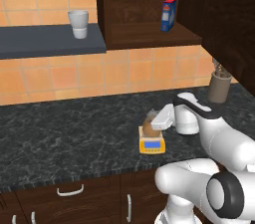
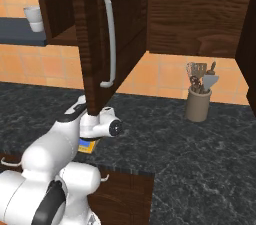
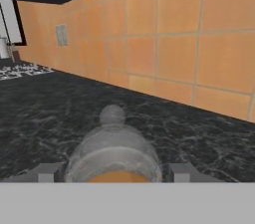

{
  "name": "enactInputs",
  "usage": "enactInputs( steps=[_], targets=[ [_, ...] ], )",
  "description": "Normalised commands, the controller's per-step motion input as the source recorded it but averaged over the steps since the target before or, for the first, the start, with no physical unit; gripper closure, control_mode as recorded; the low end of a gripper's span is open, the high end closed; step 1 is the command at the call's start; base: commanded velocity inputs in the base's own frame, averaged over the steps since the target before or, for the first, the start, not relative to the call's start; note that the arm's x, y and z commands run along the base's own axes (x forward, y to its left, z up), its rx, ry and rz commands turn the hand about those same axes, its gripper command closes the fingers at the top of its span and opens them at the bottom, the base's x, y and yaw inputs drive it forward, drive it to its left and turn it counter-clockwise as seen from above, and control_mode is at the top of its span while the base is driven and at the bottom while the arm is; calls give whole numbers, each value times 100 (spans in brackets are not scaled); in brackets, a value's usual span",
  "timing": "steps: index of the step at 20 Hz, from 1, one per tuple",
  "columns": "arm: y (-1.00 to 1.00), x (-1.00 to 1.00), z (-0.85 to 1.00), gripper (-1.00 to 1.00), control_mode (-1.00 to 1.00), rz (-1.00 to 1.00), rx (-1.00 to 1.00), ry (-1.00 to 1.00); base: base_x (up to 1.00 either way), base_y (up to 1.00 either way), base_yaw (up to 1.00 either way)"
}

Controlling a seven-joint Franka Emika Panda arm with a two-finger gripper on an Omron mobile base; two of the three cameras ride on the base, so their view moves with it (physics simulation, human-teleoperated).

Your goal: Pick the honey bottle and place it on the digital scale for weighing, and close the cabinet.

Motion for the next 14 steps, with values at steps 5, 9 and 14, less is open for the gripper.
enactInputs(
  steps=[5, 9, 14],
  targets=[
    [0, -1, -2, -100, -100, 0, 0, 0, 0, 0, 0],
    [0, -12, 0, -100, -100, 0, 0, -3, 0, 0, 0],
    [0, -5, 0, -100, -100, 0, 0, -5, 0, 0, 0]
  ],
)
